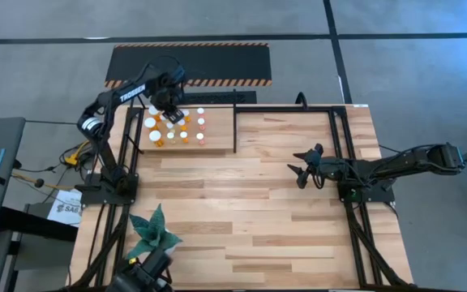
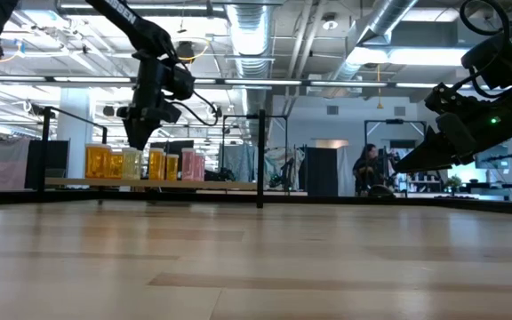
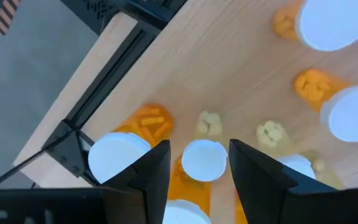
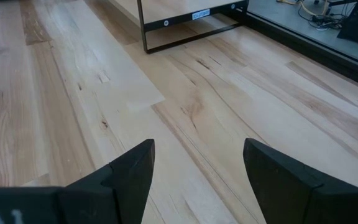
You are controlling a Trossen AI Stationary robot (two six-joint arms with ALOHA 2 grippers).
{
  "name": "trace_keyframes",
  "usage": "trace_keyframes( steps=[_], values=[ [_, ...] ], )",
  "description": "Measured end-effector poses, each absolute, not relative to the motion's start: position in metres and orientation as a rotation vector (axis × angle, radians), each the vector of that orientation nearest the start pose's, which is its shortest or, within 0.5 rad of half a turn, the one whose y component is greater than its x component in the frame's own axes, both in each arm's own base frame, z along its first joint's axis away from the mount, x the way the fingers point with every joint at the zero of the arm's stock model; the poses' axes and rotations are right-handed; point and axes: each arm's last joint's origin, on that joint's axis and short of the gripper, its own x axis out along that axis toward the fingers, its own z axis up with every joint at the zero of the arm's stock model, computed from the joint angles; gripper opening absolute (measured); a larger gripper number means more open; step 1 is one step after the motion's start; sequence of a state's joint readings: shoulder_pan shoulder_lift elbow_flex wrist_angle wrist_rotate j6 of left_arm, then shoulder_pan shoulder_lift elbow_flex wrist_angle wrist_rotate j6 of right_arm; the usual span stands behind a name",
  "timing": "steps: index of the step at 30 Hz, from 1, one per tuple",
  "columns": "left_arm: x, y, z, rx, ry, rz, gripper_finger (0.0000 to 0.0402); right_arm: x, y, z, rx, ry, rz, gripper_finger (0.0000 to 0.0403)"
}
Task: Pick and place medicine bottles onto shelf by color
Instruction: Adjust the yellow pill bottle on the shelf
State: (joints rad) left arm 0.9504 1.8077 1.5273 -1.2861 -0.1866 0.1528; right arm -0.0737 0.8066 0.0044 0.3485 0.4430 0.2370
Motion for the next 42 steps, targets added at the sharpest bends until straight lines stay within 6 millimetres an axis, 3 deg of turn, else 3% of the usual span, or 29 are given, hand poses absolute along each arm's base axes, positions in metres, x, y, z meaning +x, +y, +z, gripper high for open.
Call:
trace_keyframes(
  steps=[12,23,35,42],
  values=[
    [0.184,0.269,0.237,-0.473,1.553,0.798,0.0152,0.134,-0.022,0.118,0.144,0.388,-0.558,0.027],
    [0.183,0.266,0.235,-0.491,1.575,0.784,0.0151,0.134,-0.022,0.119,0.144,0.388,-0.558,0.027],
    [0.184,0.267,0.235,-0.491,1.565,0.774,0.0107,0.134,-0.022,0.119,0.144,0.388,-0.558,0.027],
    [0.19,0.27,0.235,-0.452,1.505,0.775,0.0102,0.134,-0.022,0.119,0.143,0.388,-0.558,0.027]
  ],
)
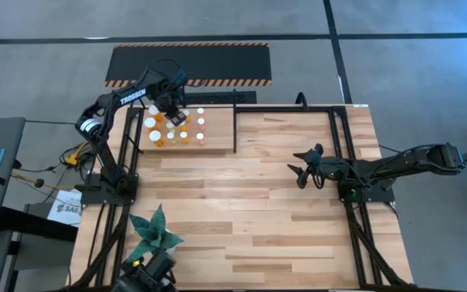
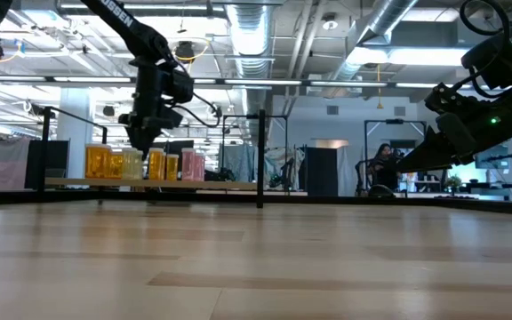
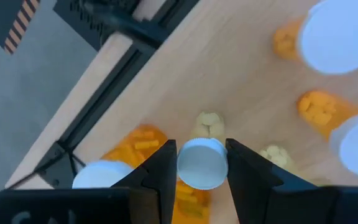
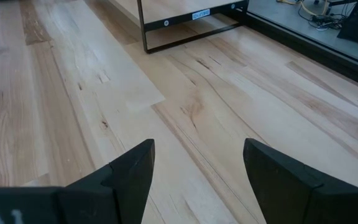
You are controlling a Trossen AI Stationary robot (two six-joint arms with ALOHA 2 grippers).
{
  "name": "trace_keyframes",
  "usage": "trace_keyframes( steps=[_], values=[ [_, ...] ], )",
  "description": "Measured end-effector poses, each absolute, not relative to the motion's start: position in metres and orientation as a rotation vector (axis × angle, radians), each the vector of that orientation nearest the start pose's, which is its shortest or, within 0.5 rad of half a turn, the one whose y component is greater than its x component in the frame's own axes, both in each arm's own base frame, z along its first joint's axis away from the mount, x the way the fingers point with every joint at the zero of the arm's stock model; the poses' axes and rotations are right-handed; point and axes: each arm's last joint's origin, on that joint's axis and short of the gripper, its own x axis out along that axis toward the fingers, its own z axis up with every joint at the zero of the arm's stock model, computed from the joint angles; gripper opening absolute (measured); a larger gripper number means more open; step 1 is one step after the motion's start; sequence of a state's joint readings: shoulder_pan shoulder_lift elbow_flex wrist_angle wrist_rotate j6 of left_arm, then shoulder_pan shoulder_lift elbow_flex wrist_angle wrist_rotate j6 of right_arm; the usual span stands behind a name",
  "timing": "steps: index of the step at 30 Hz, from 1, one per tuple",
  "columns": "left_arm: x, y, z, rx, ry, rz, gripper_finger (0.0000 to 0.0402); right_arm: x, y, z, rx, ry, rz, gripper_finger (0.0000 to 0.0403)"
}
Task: Pick and place medicine bottles onto shelf by color
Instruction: Adjust the yellow pill bottle on the shelf
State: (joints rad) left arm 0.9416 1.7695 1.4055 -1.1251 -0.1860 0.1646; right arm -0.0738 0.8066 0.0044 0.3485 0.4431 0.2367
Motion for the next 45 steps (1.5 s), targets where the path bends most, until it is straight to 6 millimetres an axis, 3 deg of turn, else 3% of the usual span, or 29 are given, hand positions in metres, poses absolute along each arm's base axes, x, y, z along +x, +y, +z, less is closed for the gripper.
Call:
trace_keyframes(
  steps=[32,41,45],
  values=[
    [0.197,0.272,0.235,-0.431,1.457,0.808,0.0119,0.134,-0.022,0.119,0.143,0.388,-0.558,0.027],
    [0.197,0.272,0.235,-0.45,1.439,0.806,0.0156,0.134,-0.022,0.118,0.144,0.388,-0.558,0.027],
    [0.196,0.27,0.246,-0.449,1.386,0.795,0.0159,0.134,-0.022,0.118,0.144,0.388,-0.558,0.027]
  ],
)
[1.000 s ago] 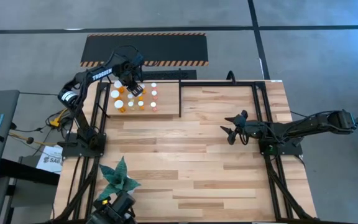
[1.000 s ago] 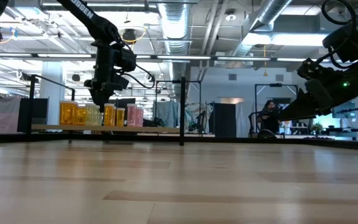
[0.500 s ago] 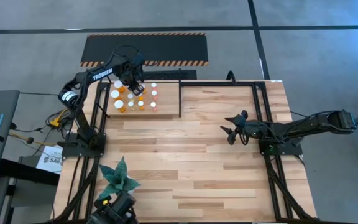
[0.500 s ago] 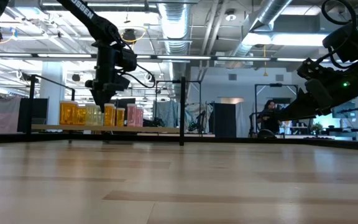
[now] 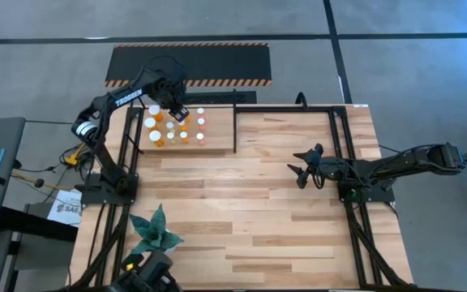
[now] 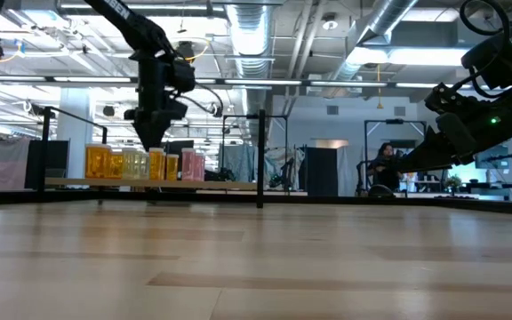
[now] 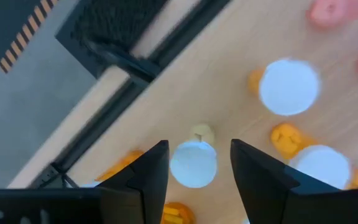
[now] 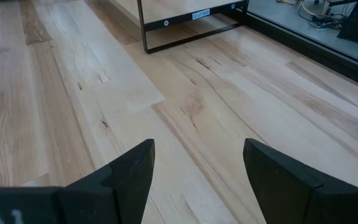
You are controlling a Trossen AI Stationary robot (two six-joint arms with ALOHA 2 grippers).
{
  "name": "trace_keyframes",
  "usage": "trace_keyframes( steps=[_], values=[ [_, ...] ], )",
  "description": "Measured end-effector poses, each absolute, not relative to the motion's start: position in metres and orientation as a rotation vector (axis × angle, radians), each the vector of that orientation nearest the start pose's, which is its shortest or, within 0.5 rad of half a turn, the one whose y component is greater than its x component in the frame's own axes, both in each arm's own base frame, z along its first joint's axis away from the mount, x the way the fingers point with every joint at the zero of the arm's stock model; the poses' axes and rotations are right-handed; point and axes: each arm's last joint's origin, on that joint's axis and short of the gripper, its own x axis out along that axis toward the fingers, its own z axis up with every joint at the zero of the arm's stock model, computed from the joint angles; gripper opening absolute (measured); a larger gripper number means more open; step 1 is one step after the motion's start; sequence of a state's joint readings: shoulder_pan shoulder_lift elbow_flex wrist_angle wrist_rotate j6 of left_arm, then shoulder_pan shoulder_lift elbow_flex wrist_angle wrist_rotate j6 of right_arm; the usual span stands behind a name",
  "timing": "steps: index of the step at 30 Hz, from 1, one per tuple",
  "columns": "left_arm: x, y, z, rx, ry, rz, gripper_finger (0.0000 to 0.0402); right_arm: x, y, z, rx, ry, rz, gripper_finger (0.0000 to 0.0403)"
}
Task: Pick and place medicine bottles onto shelf by color
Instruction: Adjust the yellow pill bottle on the shelf, then return to Home Position
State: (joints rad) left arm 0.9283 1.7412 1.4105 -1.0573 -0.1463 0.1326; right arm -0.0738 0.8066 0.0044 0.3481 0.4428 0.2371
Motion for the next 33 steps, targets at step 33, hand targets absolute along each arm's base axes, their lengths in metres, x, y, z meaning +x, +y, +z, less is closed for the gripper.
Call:
trace_keyframes(
  steps=[33],
  values=[
    [0.088,0.111,0.271,-0.001,0.232,0.981,0.016,0.134,-0.022,0.118,0.144,0.388,-0.558,0.027]
  ],
)
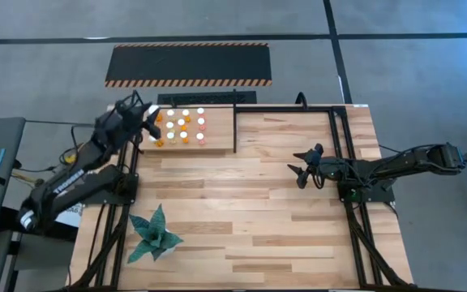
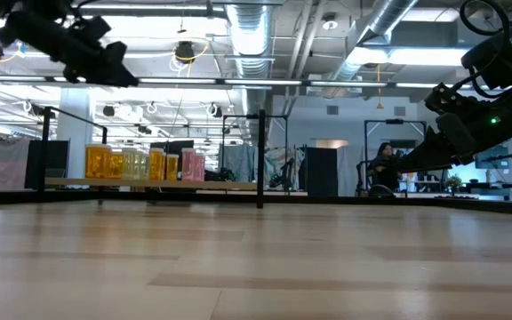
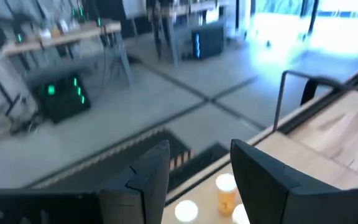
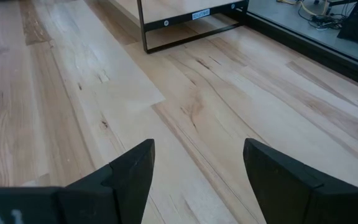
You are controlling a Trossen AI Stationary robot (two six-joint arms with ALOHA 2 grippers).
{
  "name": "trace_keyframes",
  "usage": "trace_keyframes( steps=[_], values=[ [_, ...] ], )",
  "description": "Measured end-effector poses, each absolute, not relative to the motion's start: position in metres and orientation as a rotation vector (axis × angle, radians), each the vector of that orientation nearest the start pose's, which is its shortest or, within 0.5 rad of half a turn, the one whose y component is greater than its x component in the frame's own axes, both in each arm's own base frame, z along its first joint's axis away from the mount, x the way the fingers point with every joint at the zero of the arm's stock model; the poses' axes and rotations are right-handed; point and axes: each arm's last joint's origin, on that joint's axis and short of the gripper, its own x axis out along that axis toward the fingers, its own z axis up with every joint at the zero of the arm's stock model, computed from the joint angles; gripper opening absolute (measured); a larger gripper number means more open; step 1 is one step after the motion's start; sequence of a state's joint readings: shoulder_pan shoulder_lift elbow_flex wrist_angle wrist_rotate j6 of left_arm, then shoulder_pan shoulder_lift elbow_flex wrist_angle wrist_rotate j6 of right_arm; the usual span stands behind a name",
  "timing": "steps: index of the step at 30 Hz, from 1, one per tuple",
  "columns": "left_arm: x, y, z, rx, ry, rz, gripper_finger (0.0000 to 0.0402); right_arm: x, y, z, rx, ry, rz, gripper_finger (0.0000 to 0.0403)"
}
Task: Pick and place medicine bottles onto shelf by color
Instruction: Return to Home Position
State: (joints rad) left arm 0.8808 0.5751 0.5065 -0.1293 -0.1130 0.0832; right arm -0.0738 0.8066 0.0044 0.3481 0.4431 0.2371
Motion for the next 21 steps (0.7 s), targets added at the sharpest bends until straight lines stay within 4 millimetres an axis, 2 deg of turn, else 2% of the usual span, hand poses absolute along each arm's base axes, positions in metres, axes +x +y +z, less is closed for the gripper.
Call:
trace_keyframes(
  steps=[6,21],
  values=[
    [0.076,0.094,0.243,0.047,0.081,0.965,0.016,0.134,-0.022,0.118,0.143,0.388,-0.558,0.027],
    [0.064,0.07,0.202,0.261,-0.271,0.79,0.016,0.134,-0.022,0.118,0.143,0.389,-0.558,0.027]
  ],
)
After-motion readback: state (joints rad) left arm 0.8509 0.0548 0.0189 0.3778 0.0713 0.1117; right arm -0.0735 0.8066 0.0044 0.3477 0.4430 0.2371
